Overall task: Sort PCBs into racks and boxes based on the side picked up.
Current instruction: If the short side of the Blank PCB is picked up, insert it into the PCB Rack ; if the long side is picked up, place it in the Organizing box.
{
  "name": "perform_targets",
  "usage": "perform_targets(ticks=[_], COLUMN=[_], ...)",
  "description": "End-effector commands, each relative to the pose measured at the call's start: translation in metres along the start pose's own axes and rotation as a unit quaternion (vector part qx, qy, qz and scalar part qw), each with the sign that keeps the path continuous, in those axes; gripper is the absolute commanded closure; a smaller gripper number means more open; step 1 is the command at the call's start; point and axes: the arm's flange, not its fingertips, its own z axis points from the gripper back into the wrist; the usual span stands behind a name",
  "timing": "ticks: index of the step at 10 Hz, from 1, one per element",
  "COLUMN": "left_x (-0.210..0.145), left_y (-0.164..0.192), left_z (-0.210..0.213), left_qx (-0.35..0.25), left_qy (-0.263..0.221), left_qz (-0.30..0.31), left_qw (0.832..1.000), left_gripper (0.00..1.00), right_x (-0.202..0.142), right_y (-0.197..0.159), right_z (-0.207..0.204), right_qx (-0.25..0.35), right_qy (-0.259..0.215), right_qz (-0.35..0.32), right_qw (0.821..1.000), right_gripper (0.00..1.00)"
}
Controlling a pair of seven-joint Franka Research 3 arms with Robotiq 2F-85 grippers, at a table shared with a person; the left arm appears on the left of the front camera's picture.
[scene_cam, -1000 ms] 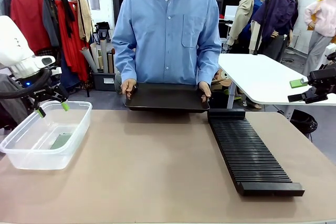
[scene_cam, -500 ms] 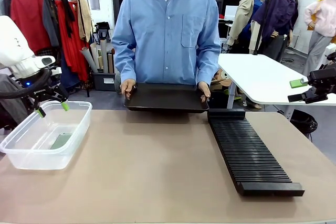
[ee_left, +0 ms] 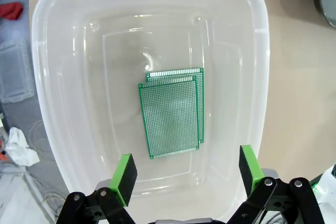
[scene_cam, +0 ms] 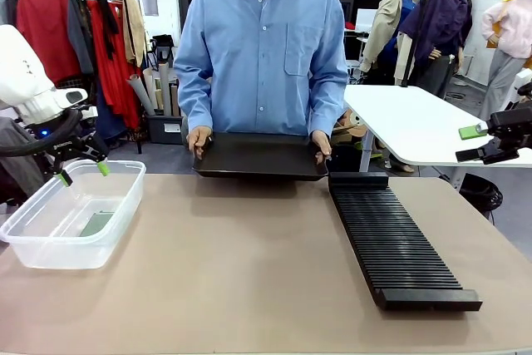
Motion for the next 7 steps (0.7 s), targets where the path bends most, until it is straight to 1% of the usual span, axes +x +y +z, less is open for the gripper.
perform_targets(ticks=[1,2,3,4,6,7], left_x=[-0.001,0.000,-0.001,-0.001,-0.006,-0.009], left_y=[0.000,0.003,0.006,0.004,0.003,0.003], left_z=[0.006,0.017,0.024,0.028,0.036,0.042], left_qx=[-0.029,-0.086,-0.108,-0.172,-0.233,-0.252], left_qy=[-0.007,-0.019,-0.019,-0.020,-0.019,-0.023], left_qz=[0.007,0.022,0.044,0.042,0.028,0.019], left_qw=[1.000,0.996,0.993,0.984,0.972,0.967], left_gripper=[0.00,0.00,0.00,0.00,0.00,0.00], right_x=[0.001,0.001,0.001,0.001,0.001,0.001], right_y=[0.003,0.003,0.003,0.003,0.003,0.003], right_z=[0.000,0.000,0.000,0.000,0.000,0.000], right_qx=[0.002,0.002,0.002,0.002,0.002,0.002], right_qy=[-0.001,-0.001,-0.001,-0.001,-0.001,-0.001], right_qz=[-0.002,-0.002,-0.002,-0.002,-0.002,-0.002], right_qw=[1.000,1.000,1.000,1.000,1.000,1.000], right_gripper=[0.00,0.00,0.00,0.00,0.00,0.00])
